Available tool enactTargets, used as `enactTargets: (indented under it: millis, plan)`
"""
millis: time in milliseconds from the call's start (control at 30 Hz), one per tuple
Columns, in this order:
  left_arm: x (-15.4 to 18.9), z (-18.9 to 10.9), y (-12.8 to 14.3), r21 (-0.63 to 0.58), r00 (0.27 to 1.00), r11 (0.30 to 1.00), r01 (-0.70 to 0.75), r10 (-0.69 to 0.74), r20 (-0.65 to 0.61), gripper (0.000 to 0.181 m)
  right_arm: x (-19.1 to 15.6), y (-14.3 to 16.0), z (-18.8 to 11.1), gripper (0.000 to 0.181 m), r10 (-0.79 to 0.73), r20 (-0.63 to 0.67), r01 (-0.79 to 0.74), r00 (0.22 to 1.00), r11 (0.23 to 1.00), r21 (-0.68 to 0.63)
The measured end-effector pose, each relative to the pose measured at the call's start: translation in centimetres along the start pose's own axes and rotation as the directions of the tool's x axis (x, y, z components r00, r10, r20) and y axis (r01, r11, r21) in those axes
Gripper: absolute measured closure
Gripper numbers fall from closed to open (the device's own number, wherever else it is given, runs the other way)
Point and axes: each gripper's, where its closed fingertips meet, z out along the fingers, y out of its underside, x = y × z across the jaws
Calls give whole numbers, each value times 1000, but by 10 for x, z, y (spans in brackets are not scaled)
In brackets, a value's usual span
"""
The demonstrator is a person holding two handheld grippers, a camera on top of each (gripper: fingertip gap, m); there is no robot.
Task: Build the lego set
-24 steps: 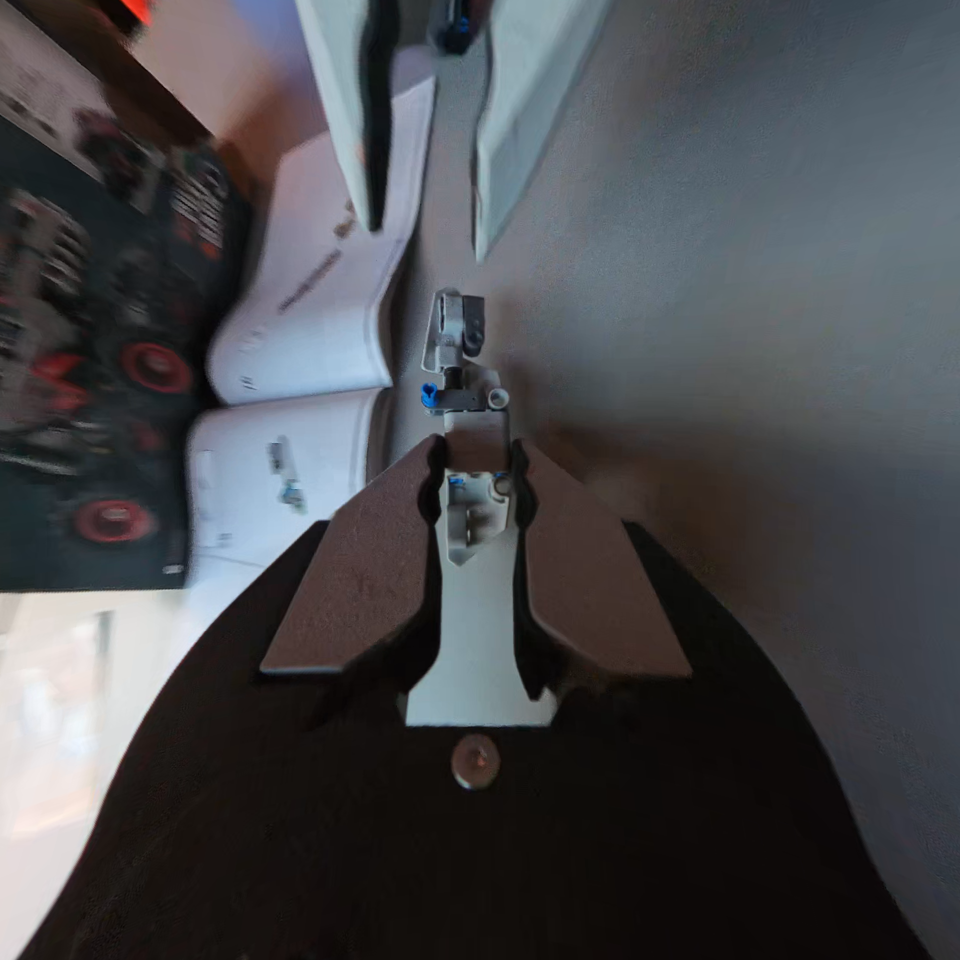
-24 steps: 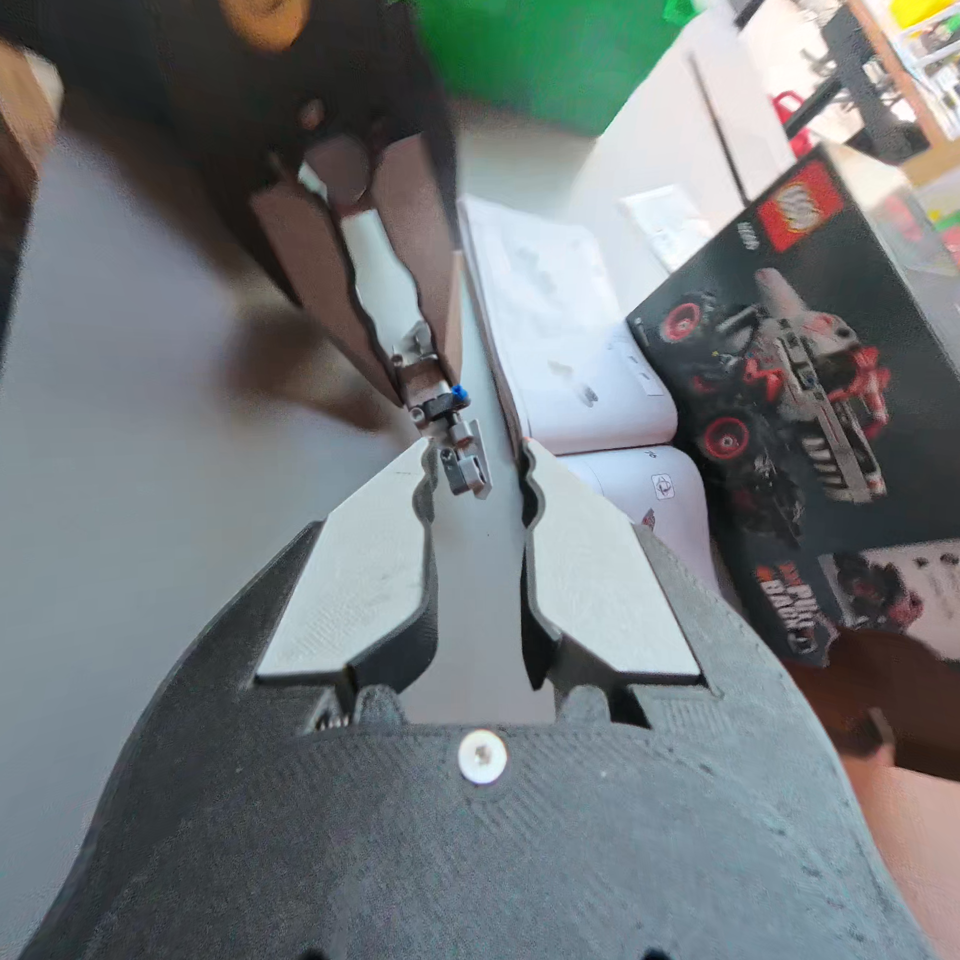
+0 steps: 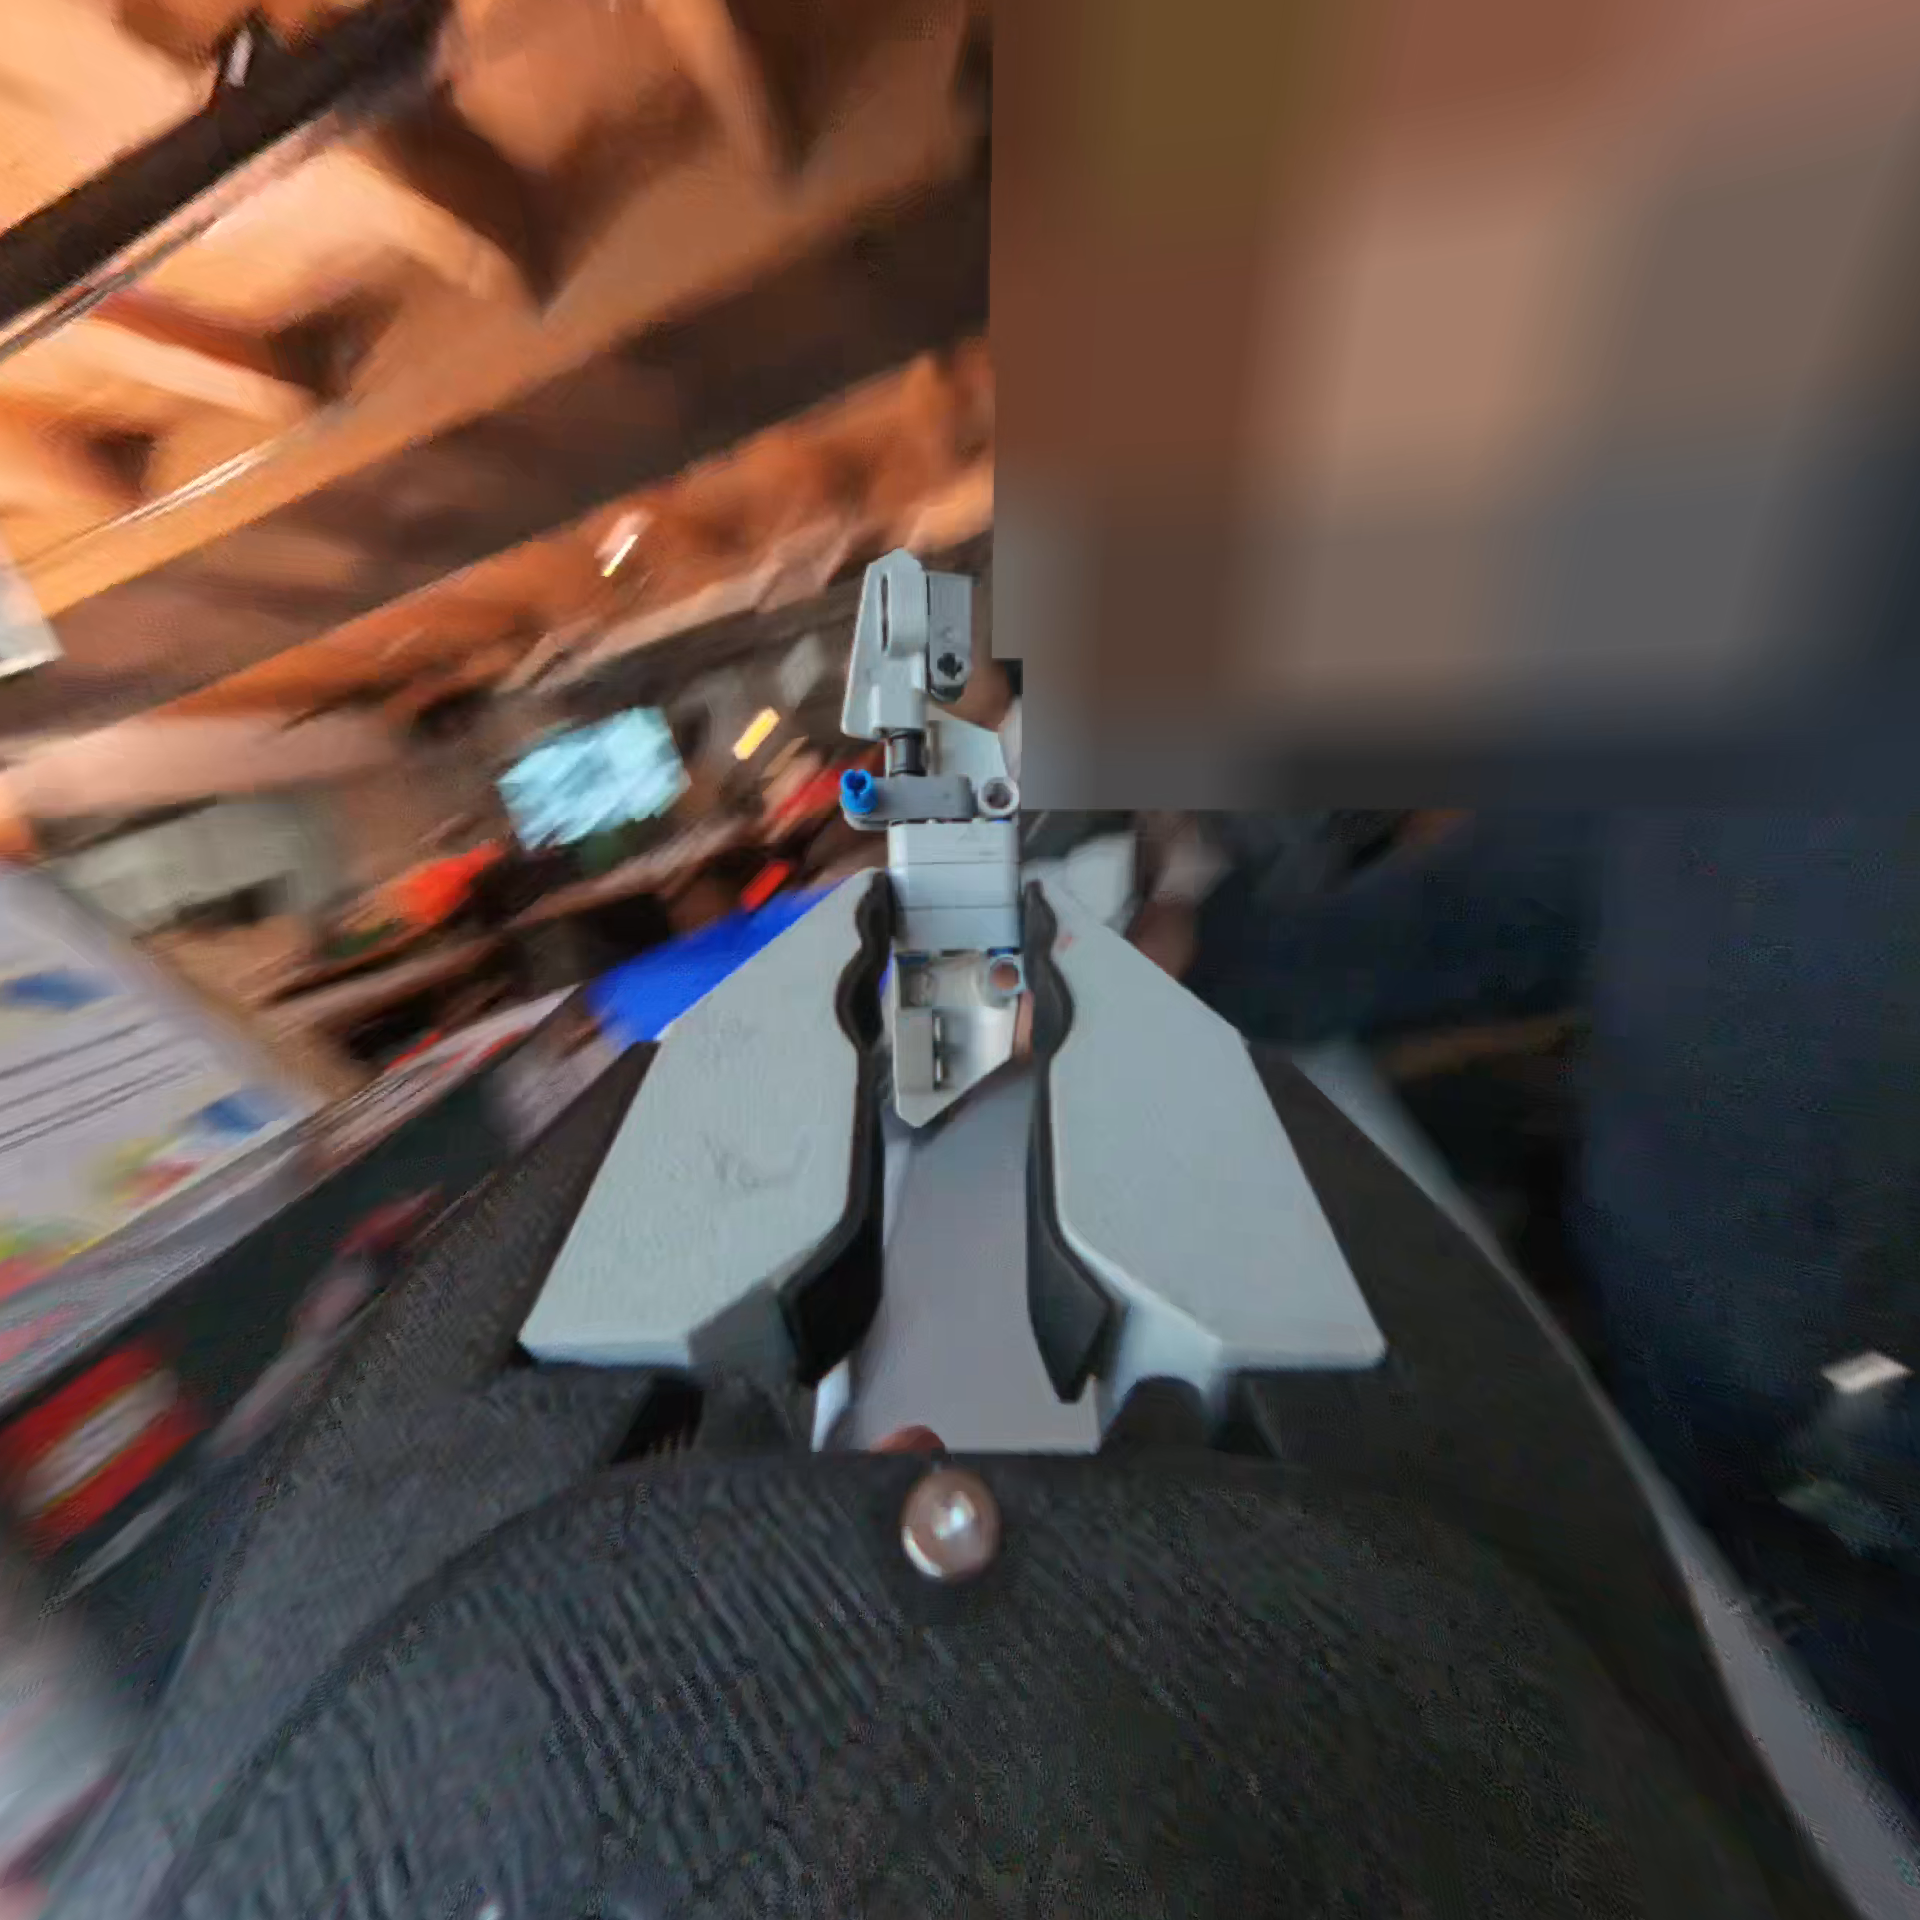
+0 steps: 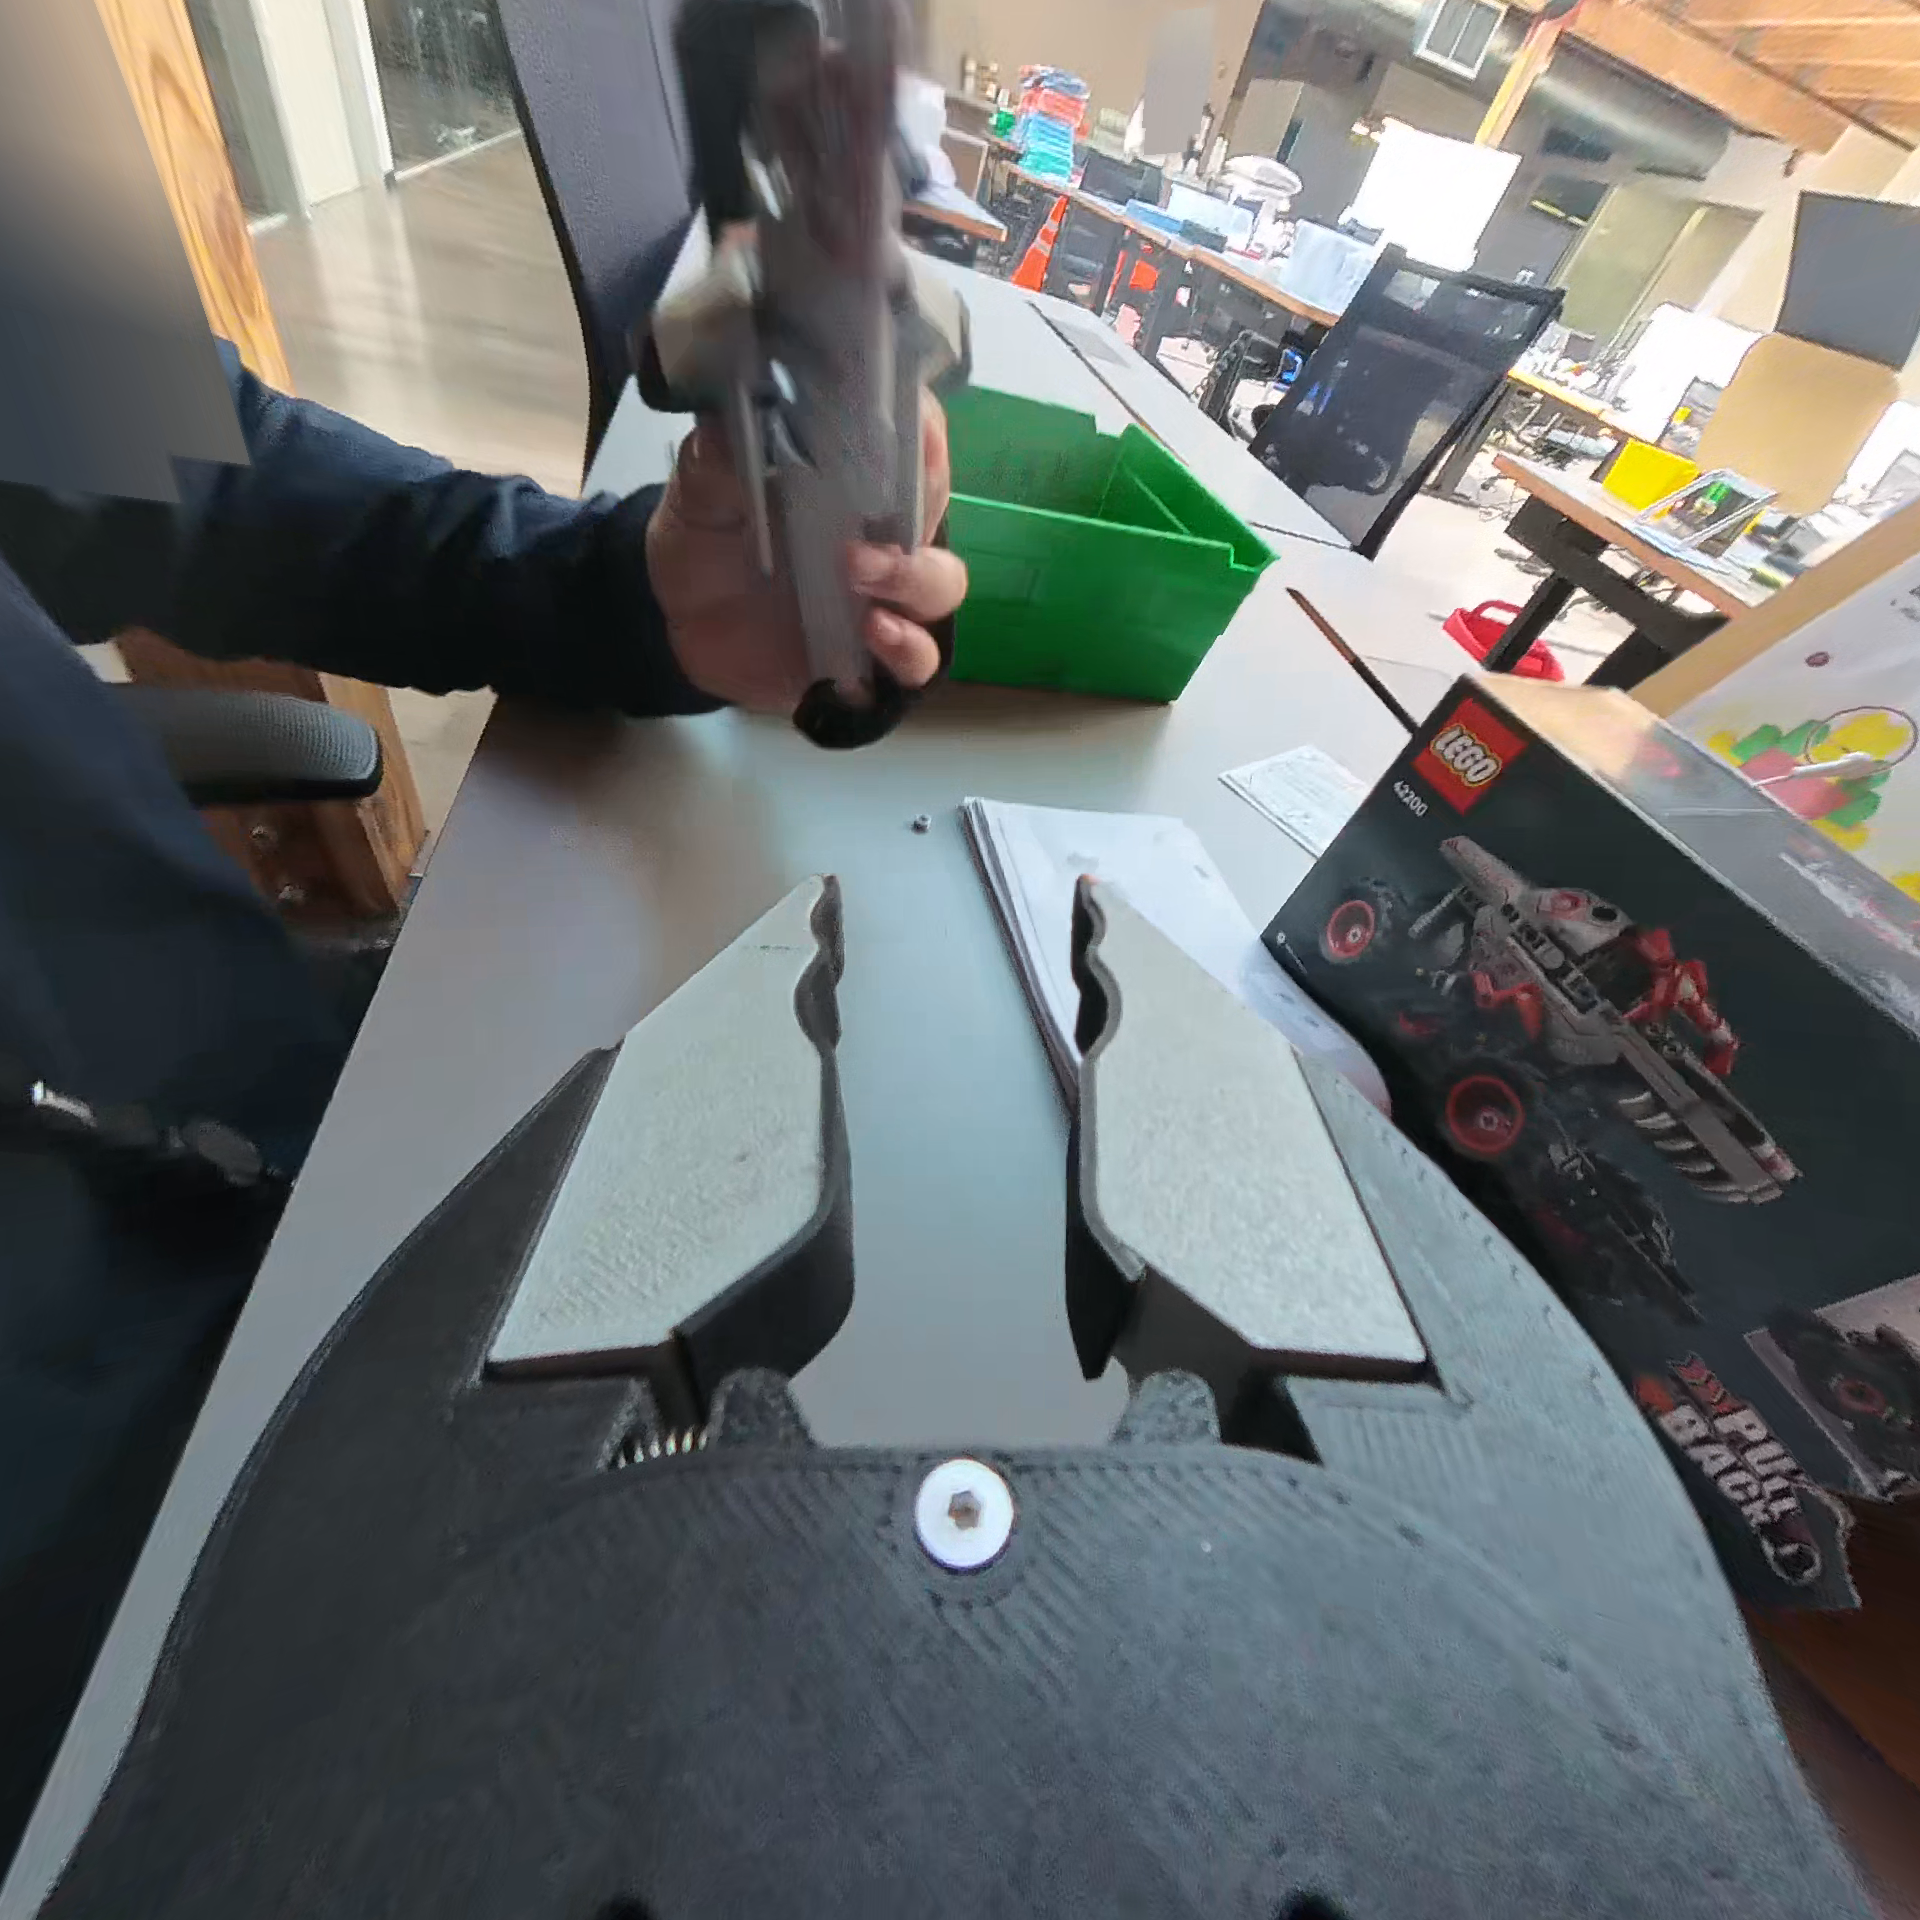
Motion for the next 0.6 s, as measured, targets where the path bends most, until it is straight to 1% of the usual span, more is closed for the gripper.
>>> enactTargets:
  millis: [33,67,100,133,200,267,333,467,600]
  plan:
    - [5,-7,-24,177,989,977,118,-99,-115,159,0,-5,4,140,-4,-9,4,1000,1000,4]
    - [13,-16,-41,311,959,924,222,-149,-242,159,-1,-12,9,139,-11,-15,11,1000,1000,11]
    - [17,-22,-51,397,931,870,293,-165,-326,159,-4,-22,14,139,-22,-11,22,1000,999,26]
    - [17,-21,-51,429,916,838,338,-188,-354,158,-9,-33,18,139,-36,-5,36,999,998,48]
    - [30,-22,-54,447,851,785,428,-184,-491,159,-19,-57,25,140,-60,-8,61,998,993,98]
    - [33,-13,-49,454,848,780,431,-178,-499,159,-32,-79,28,143,-78,10,76,997,986,151]
    - [32,-5,-47,472,844,757,451,-189,-503,159,-42,-96,30,143,-93,12,89,996,978,188]
    - [44,12,-42,459,839,772,439,-170,-517,159,-48,-112,32,140,-119,-31,123,992,970,208]
    - [42,15,-44,505,848,743,439,-158,-505,159,-51,-115,29,148,-129,-48,136,991,969,208]
